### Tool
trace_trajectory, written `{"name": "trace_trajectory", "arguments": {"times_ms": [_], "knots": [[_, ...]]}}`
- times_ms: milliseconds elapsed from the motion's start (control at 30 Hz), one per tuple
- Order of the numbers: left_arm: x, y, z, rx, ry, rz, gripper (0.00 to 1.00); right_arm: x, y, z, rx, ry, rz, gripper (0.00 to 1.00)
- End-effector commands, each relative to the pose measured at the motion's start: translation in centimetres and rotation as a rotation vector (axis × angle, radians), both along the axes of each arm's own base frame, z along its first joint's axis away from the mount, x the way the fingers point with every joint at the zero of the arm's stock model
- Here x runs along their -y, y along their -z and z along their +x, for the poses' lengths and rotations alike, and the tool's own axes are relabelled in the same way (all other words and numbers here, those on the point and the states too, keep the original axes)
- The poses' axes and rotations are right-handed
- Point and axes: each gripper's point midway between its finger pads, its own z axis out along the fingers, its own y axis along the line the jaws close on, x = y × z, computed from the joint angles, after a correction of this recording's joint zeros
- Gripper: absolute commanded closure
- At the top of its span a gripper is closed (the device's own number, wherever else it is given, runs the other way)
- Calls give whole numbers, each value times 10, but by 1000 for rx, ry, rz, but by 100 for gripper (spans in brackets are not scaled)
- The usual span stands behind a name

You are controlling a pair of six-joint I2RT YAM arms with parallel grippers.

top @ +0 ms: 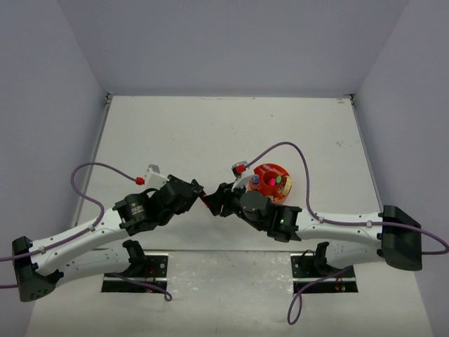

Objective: Sort the stationery into containers
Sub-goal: Pick up the pen from the center of the board, then place the pen in the storage box.

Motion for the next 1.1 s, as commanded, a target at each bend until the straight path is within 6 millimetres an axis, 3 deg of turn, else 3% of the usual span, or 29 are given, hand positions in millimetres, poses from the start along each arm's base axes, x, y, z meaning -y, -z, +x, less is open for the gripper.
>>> {"name": "trace_trajectory", "arguments": {"times_ms": [0, 300, 367, 467, 500, 600, 667, 700, 767, 800, 867, 1000, 1067], "knots": [[3, -8, 5, 14, -48, -72, 100, -10, -33, 7, 33, 51, 101, 57], [1, -6, 10, 26, -79, -74, 100, -19, -26, -2, -3, 33, 108, 54], [1, -5, 10, 24, -80, -71, 100, -19, -27, -2, -2, 34, 107, 64], [1, -5, 11, 24, -85, -72, 100, -17, -29, -1, 3, 39, 101, 92], [1, -4, 11, 24, -85, -71, 100, -16, -30, 0, 5, 43, 99, 98], [1, -6, 11, 36, -76, -64, 100, -10, -29, 2, 7, 63, 66, 100], [0, -9, 13, 62, -61, -48, 83, -2, -33, 5, 29, 77, 29, 100], [1, -12, 14, 81, -50, -38, 63, 4, -36, 8, 38, 84, 11, 100], [-3, -16, 15, 110, -22, 9, 5, 25, -43, 12, 29, 84, -69, 100], [-7, -19, 14, 123, -12, 40, 0, 40, -35, 14, 6, 59, -147, 100], [-16, -23, 14, 138, -7, 99, 0, 63, -43, 18, -34, 5, -232, 100], [-48, -47, 15, 220, -2, 277, 0, 124, -50, 4, -75, -12, -448, 100], [-54, -67, 16, 311, 92, 397, 0, 157, -60, -7, -82, -5, -521, 100]]}}
